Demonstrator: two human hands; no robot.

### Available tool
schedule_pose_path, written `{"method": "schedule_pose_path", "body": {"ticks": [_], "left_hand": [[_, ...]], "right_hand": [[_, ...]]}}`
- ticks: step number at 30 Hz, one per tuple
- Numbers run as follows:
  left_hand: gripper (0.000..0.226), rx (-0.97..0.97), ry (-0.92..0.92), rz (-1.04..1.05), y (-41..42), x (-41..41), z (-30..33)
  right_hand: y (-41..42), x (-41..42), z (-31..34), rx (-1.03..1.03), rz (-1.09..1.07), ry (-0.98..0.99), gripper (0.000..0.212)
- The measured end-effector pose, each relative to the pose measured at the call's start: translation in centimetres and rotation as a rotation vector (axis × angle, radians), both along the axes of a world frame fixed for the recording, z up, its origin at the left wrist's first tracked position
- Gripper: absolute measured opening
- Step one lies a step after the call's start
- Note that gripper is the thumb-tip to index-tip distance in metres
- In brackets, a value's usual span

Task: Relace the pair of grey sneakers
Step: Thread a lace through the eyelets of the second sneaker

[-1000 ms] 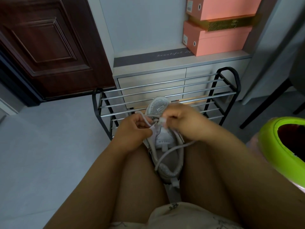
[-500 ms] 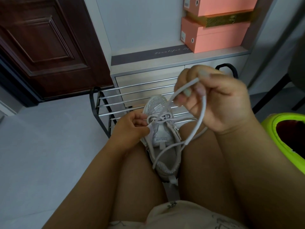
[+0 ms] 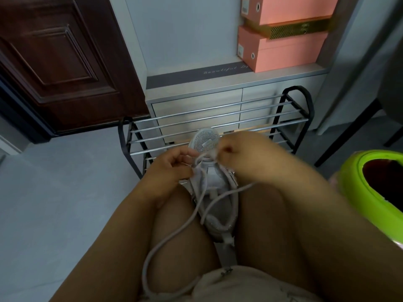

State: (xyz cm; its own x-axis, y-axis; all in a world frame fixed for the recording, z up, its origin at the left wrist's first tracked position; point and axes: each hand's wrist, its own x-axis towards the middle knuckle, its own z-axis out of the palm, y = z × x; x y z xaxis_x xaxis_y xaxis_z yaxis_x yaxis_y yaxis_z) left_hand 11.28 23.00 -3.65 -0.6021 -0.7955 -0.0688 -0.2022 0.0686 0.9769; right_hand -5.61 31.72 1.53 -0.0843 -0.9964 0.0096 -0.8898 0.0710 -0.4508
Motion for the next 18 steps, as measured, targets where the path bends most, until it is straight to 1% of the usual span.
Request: {"method": "schedule_pose_path", "body": {"ticks": [2, 4, 5, 7, 8, 9, 11, 12, 13, 14, 16, 17, 18], "left_hand": [[0.044, -0.006, 0.016, 0.015, 0.0, 0.0, 0.0], [0.048, -0.009, 0.028, 0.021, 0.2, -0.1, 0.4], [0.047, -0.027, 0.016, 0.028, 0.3, -0.2, 0.7], [0.035, -0.121, -0.054, 0.059, 0.5, -0.5, 1.6], [0.029, -0.159, -0.070, 0.074, 0.6, -0.7, 2.1], [0.025, -0.178, -0.065, 0.079, 0.6, -1.0, 2.6], [0.021, -0.184, -0.061, 0.060, 0.8, -1.7, 3.6], [0.018, -0.183, -0.079, 0.037, 0.9, -2.0, 3.9], [0.015, -0.185, -0.109, 0.006, 1.1, -2.5, 4.1], [0.012, -0.192, -0.150, -0.035, 1.5, -2.9, 4.2], [0.008, -0.262, -0.261, -0.151, 2.3, -3.8, 4.1], [0.011, -0.312, -0.320, -0.232, 2.8, -4.2, 4.0], [0.015, -0.333, -0.364, -0.323, 3.2, -4.4, 4.0]], "right_hand": [[-0.1, -3.2, -0.7, 0.051, -0.249, 0.105, 0.029], [-0.2, -5.8, -1.7, 0.201, -0.413, 0.138, 0.041], [-0.2, -6.3, -2.4, 0.290, -0.445, 0.151, 0.045], [-0.6, -6.6, -4.0, 0.469, -0.437, 0.180, 0.050], [-0.7, -6.8, -4.4, 0.501, -0.439, 0.164, 0.048], [-0.8, -6.9, -4.3, 0.486, -0.455, 0.126, 0.044], [-0.8, -7.4, -3.9, 0.346, -0.491, 0.005, 0.034], [-0.7, -7.3, -3.6, 0.266, -0.492, -0.088, 0.027], [-0.5, -7.1, -3.3, 0.179, -0.475, -0.240, 0.020], [-0.3, -6.7, -3.0, 0.081, -0.444, -0.469, 0.018], [0.0, -5.7, -2.2, -0.098, -0.337, -1.137, 0.021], [0.0, -5.5, -1.7, -0.161, -0.282, -1.432, 0.022], [0.0, -5.3, -1.3, -0.212, -0.247, -1.639, 0.023]]}}
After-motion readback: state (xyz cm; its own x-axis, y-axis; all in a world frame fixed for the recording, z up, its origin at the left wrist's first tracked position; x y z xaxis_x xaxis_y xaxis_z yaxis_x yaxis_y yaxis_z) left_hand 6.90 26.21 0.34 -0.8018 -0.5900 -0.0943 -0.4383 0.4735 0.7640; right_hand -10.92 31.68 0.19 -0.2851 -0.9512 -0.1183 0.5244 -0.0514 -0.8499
